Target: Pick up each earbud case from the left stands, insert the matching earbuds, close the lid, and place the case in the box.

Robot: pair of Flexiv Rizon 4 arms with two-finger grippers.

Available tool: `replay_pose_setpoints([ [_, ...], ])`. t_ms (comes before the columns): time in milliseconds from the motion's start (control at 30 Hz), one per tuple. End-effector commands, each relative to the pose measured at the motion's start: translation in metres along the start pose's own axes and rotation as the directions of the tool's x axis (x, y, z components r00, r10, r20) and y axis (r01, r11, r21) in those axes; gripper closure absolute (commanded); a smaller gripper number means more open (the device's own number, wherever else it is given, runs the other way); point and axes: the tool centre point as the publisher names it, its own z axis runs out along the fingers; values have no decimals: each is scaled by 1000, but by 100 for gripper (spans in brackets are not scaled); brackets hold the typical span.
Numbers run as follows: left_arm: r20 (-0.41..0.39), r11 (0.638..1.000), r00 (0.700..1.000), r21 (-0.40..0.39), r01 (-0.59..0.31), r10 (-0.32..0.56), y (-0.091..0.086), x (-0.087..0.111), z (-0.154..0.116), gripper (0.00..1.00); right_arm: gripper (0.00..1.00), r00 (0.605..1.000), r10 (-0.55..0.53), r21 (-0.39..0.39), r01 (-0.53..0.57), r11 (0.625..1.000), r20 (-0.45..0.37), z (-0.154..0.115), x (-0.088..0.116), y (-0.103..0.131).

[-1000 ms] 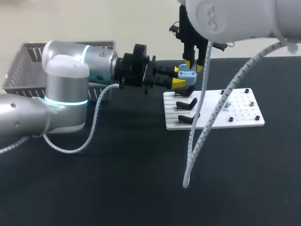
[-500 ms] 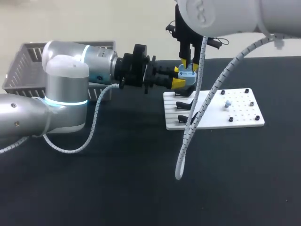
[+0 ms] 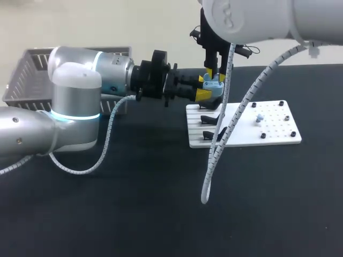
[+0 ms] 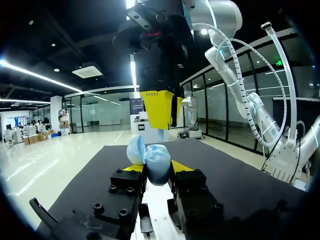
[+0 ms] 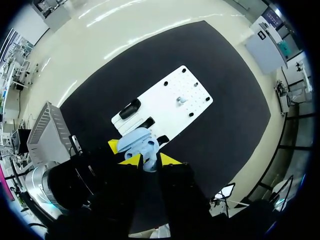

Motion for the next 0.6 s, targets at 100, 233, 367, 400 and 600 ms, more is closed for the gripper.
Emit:
replay_pose_setpoints([
  [100, 1, 1000, 1000, -1, -1, 1, 0, 1, 0, 100, 100, 1000, 5, 7, -5, 1000, -5, 3, -3, 3],
  [233, 1, 1000, 1000, -1, -1, 1, 0, 1, 0, 100, 100, 1000, 9, 8, -9, 1000, -9, 6, -5, 4],
  [367, 1, 1000, 1000, -1, -1, 1, 0, 1, 0, 100, 100, 1000, 16, 10, -16, 1000, -8, 8, -8, 3],
  [400, 1, 1000, 1000, -1, -1, 1, 0, 1, 0, 100, 100, 1000, 17, 11, -17, 1000, -8, 9, -8, 3],
  [600, 1, 1000, 1000, -1, -1, 1, 0, 1, 0, 100, 100, 1000, 20, 13, -20, 1000, -6, 10, -10, 3],
])
